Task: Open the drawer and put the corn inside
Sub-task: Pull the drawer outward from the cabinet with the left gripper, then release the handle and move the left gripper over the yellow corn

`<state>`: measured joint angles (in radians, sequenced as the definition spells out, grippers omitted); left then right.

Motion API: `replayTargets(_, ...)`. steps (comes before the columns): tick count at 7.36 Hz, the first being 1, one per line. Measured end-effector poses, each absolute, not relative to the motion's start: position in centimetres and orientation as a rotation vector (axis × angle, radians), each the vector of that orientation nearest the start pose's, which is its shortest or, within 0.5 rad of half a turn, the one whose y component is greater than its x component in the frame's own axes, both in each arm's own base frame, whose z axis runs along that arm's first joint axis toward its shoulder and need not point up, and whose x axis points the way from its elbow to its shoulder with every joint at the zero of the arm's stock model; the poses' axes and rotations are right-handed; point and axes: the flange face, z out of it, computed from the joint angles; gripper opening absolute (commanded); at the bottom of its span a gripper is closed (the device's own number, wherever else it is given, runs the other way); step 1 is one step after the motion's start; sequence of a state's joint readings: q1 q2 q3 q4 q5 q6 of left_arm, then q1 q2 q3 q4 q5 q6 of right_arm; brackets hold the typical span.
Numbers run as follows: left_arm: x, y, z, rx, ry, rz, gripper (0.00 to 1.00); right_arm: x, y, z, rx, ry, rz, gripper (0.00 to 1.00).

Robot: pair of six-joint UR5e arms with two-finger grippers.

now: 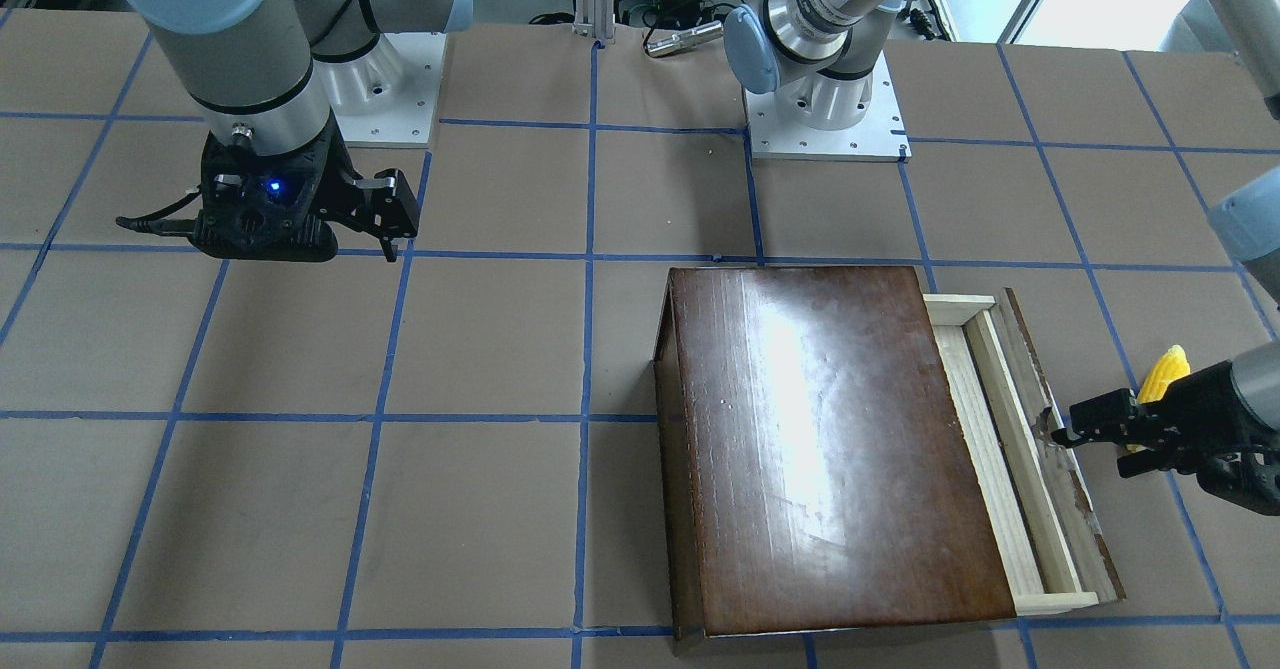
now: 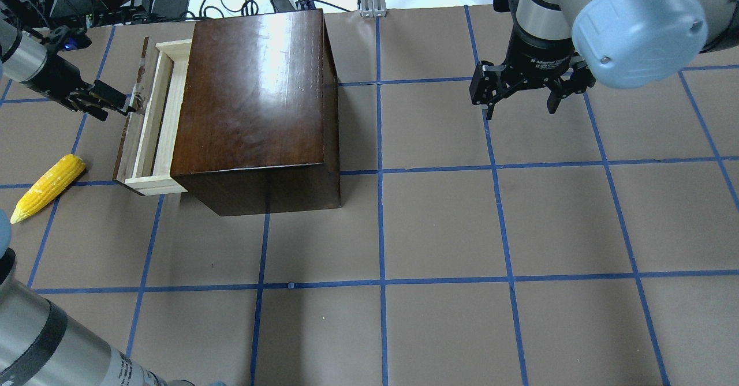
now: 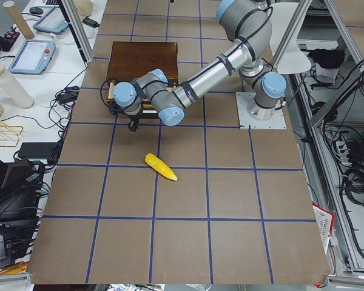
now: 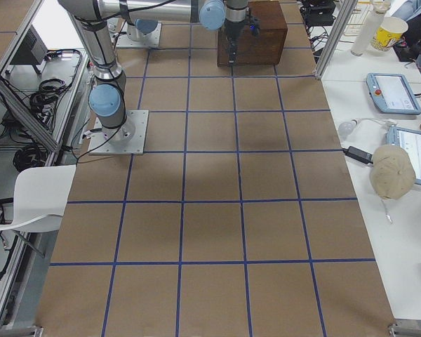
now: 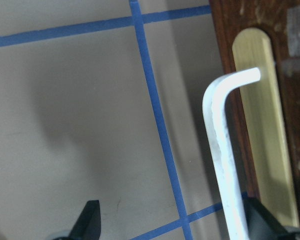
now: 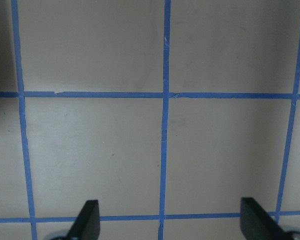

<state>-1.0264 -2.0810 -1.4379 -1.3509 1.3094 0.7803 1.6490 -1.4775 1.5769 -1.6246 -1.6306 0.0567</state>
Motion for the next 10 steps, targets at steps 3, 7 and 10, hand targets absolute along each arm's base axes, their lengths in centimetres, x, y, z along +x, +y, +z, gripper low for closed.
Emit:
replayTargets(3, 21.0, -64.7, 28.6, 0.375, 3.379, -0.047, 1.00, 16.8, -51.3, 44.3, -0.037, 3.203, 0.066, 1.00)
replayTargets(7, 21.3, -64.6, 29.9, 0.371, 3.363, -0.057, 1.00, 16.8, -51.3, 44.3, -0.037, 3.203, 0.065, 1.00)
replayTargets(10, 21.9, -63.4, 33.8, 0.334, 3.349, -0.074, 1.00, 16.8, -51.3, 44.3, -0.037, 3.203, 0.066, 1.00)
